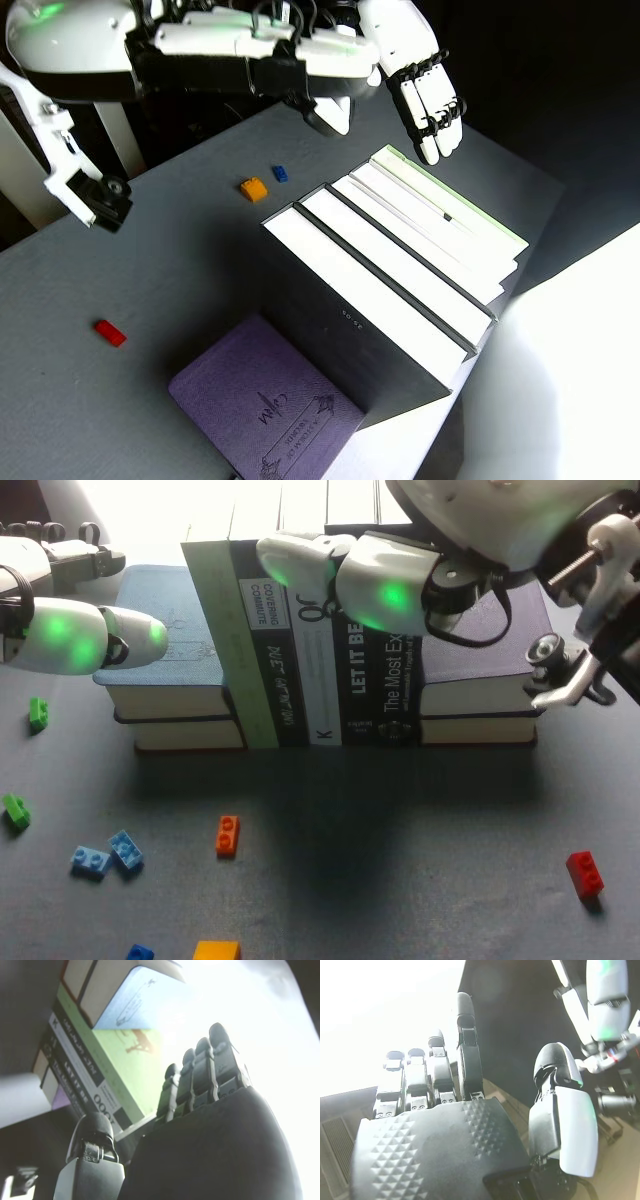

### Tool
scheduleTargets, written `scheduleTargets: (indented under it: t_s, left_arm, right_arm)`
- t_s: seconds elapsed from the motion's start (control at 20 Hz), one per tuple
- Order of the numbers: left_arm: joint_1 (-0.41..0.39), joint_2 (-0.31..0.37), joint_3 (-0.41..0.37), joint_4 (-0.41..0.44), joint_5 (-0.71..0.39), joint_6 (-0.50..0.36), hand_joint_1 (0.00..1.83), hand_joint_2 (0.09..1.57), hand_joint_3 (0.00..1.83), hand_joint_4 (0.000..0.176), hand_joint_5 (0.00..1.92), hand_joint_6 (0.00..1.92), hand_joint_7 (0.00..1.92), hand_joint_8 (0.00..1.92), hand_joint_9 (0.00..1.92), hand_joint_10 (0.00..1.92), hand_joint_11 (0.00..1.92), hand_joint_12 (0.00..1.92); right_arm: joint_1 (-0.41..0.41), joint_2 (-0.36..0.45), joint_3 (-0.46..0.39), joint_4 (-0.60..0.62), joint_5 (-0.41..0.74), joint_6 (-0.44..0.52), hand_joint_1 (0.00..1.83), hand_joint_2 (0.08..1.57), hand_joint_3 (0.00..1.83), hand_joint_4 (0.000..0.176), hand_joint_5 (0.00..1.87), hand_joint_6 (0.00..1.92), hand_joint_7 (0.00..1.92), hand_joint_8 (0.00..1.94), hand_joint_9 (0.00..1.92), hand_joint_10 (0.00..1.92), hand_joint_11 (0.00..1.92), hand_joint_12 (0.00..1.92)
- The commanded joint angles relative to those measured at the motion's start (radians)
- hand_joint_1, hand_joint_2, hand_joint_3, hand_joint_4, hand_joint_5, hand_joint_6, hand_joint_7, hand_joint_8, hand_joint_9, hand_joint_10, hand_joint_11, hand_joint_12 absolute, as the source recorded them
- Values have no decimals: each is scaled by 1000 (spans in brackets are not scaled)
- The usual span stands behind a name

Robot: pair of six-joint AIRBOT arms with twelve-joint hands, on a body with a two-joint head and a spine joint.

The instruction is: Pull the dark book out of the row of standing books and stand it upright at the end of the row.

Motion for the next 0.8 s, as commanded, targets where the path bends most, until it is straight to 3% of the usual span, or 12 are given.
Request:
scheduleTargets:
  t_s: [0.0, 0.05, 0.1, 0.2, 0.3, 0.55, 0.75]
  left_arm:
    - [-14, 11, -1, 56, -29, 2, 0, 1239, 5, 64, 27, 4, 37, 1, 33, 3, 0, 257]
    - [-13, 11, 0, 56, -28, 2, 0, 1234, 2, 46, 25, 3, 31, 0, 38, 5, 0, 256]
    - [-13, 11, 0, 56, -23, 2, 0, 1235, 1, 40, 38, 5, 37, 1, 50, 7, 0, 285]
    - [-13, 11, 0, 56, -22, 2, 0, 1233, 0, 55, 67, 8, 71, 4, 62, 6, 0, 363]
    - [-14, 11, -1, 56, -22, 2, 0, 1234, 0, 68, 25, 6, 49, 2, 36, 5, 0, 274]
    - [-14, 11, 0, 56, -22, 2, 0, 1236, 0, 64, 33, 4, 43, 2, 28, 2, 0, 202]
    - [-14, 11, -1, 57, -22, 2, 0, 1233, 0, 67, 34, 3, 42, 3, 41, 4, 0, 323]
  right_arm:
    - [4, 2, 12, -68, 66, 6, 0, 1137, 8, 13, 685, 18, 194, 9, 17, 7, 0, 0]
    - [-3, -6, 27, -68, 66, 5, 0, 1152, 14, 5, 674, 12, 200, 10, 31, 12, 0, 0]
    - [-8, -10, 37, -68, 66, 5, 0, 1157, 15, 9, 679, 13, 217, 16, 44, 17, 0, 0]
    - [-21, -13, 44, -68, 50, 4, 0, 1156, 12, 8, 686, 15, 192, 4, 16, 4, 0, 0]
    - [-37, -18, 44, -68, 50, 6, 0, 1160, 13, 0, 702, 20, 190, 2, 31, 9, 0, 0]
    - [-59, -20, 40, -68, 46, 3, 0, 1150, 5, 13, 675, 5, 185, 0, 30, 7, 0, 0]
    - [-72, -3, -7, -68, 53, -27, 0, 1152, 5, 10, 680, 5, 216, 11, 41, 8, 6, 4]
